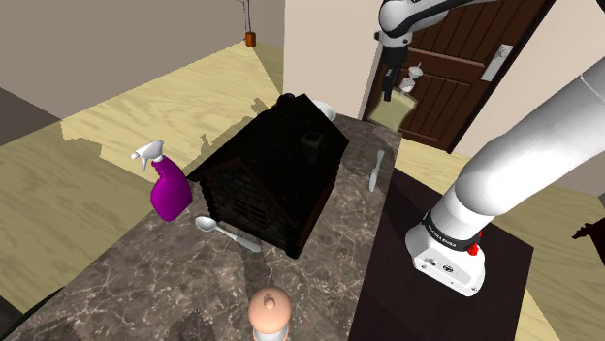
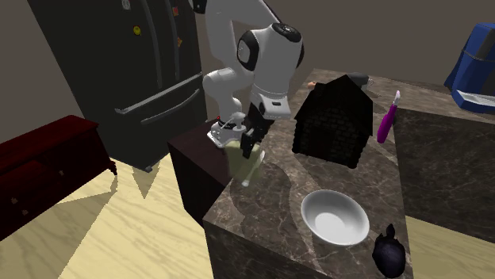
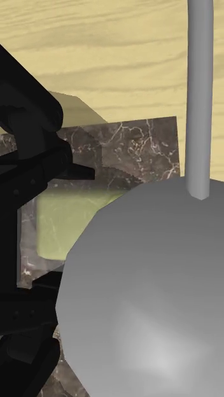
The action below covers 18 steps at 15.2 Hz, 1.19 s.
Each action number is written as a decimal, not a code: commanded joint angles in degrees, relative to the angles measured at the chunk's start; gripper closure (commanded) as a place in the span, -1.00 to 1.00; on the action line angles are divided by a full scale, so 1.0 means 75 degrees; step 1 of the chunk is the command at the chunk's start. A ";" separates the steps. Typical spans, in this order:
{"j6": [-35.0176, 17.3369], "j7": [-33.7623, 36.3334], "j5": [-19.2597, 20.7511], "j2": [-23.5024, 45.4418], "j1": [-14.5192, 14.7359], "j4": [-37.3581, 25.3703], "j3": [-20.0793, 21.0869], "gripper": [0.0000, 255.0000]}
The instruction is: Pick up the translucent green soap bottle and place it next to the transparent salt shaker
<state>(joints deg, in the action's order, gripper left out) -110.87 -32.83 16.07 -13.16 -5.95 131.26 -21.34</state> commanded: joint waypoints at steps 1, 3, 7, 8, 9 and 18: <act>0.0206 -0.0031 0.0004 -0.0084 -0.0003 -0.0126 0.0015 1.00; 0.0417 -0.0053 -0.0001 -0.0153 0.0003 -0.0271 0.0038 1.00; 0.0835 -0.0100 -0.0015 -0.0267 0.0014 -0.0579 0.0084 1.00; 0.0939 -0.0112 -0.0019 -0.0291 0.0017 -0.0660 0.0096 1.00; 0.1042 -0.0125 -0.0024 -0.0314 0.0020 -0.0743 0.0107 1.00; 0.1961 -0.0253 -0.0069 -0.0432 0.0049 -0.1552 0.0199 1.00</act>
<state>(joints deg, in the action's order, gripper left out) -97.05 -34.60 15.57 -16.28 -5.59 120.38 -19.93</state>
